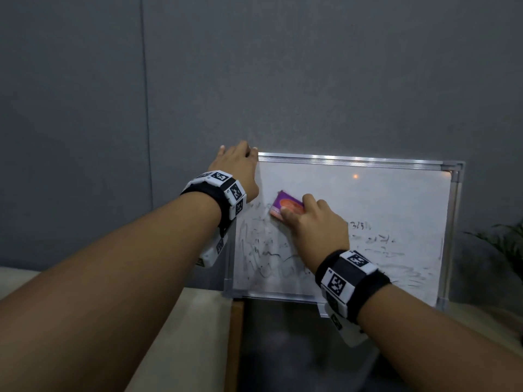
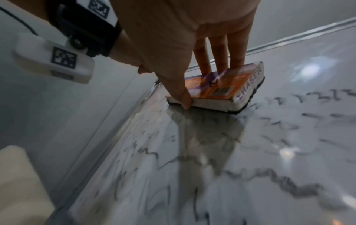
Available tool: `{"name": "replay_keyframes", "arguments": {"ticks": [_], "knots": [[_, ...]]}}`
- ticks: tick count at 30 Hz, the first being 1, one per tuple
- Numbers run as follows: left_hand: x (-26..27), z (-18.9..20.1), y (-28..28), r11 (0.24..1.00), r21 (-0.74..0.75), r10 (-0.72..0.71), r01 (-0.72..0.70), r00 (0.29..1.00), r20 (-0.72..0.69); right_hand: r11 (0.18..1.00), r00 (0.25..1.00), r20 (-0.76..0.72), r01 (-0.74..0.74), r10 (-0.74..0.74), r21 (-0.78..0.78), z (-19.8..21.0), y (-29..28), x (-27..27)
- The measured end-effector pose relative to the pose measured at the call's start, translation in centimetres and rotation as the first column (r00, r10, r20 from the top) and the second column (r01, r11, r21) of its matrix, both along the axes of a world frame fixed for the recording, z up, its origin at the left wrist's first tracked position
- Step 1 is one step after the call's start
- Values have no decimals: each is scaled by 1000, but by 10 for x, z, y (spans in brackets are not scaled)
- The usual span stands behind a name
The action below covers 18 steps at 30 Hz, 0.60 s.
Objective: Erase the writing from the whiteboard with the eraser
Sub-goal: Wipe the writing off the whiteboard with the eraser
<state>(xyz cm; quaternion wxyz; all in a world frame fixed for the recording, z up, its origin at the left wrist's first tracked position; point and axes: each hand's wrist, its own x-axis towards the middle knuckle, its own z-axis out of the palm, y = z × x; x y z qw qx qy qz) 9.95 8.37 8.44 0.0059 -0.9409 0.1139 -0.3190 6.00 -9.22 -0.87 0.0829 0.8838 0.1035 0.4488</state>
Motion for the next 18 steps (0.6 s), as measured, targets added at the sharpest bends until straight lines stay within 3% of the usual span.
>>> {"name": "replay_keyframes", "arguments": {"ticks": [5, 10, 18], "knots": [[0, 2, -1, 1000, -18, -16, 16, 1000, -7, 999, 999, 41, 13, -14, 37, 20, 11, 5], [0, 4, 5, 999, -39, -36, 36, 999, -17, 998, 998, -62, -4, 1, -58, 6, 20, 1], [1, 3, 4, 999, -35, -36, 35, 999, -15, 1000, 999, 31, 15, -15, 19, 24, 15, 8]]}}
